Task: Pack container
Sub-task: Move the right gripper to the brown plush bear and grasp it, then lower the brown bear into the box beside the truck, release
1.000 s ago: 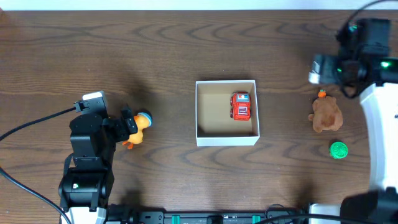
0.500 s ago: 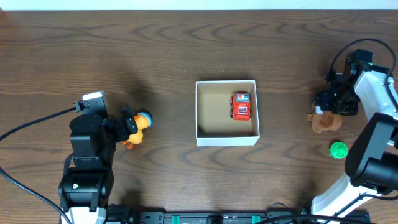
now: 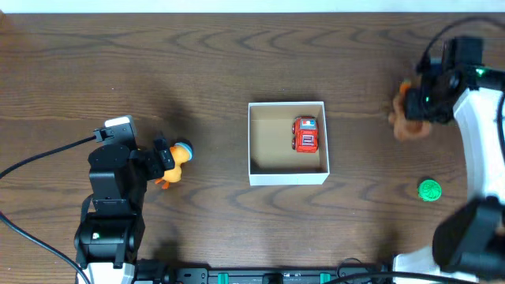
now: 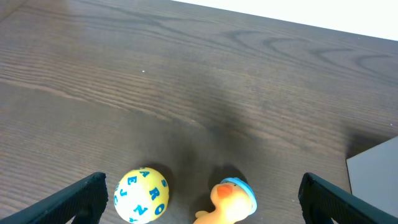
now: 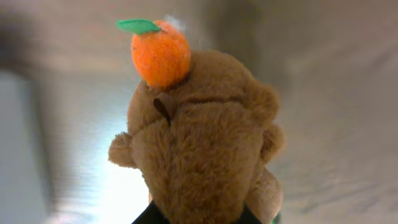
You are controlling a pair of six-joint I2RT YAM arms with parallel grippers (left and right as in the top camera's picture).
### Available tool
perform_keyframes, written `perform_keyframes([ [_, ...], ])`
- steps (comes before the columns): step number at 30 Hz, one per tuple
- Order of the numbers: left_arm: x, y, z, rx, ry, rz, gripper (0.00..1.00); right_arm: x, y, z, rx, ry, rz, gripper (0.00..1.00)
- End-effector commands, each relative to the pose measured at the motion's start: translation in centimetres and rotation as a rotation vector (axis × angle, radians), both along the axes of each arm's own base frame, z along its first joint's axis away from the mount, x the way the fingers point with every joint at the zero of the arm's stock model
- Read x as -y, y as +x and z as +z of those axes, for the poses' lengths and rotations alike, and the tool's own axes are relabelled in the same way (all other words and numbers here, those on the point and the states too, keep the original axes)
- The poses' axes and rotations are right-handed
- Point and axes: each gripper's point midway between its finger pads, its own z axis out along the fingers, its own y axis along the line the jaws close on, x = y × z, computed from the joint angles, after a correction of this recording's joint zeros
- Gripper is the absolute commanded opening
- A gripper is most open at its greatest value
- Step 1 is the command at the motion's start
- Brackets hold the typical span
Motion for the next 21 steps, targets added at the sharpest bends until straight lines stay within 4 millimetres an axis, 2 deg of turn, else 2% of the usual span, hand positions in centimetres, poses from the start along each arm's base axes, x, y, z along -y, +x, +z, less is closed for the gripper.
perform_keyframes([
  [1,-0.2,0.2,1.2,0.027,0.001,0.014,0.98,-5.4,0.7,7.6,0.236,0.074,0.035,0.01],
  [4,-0.2,0.2,1.2,0.027,0.001,0.014,0.98,-10.6,0.5,10.6,0.336,0.141,0.090,0.02],
  [6,-0.2,0.2,1.2,0.027,0.001,0.014,0.98,-14.1,0.3,11.1,0.351,0.202,0.108,0.02],
  [8,-0.2,0.2,1.2,0.027,0.001,0.014,0.98,-17.2,0.0,10.9,0.345,0.234,0.136,0.02],
  [12,-0.2,0.2,1.2,0.027,0.001,0.014,0.98,-21.5,-0.5,8.6,0.287,0.229,0.103,0.01],
  [17,-0.2,0.2,1.2,0.026,0.001,0.014,0.98,-26.8,-1.6,3.5,0.152,0.229,0.102,0.03],
  [21,-0.2,0.2,1.2,0.026,0.001,0.014,0.98,-29.3,-2.4,-0.8,0.049,0.201,0.100,0.02],
])
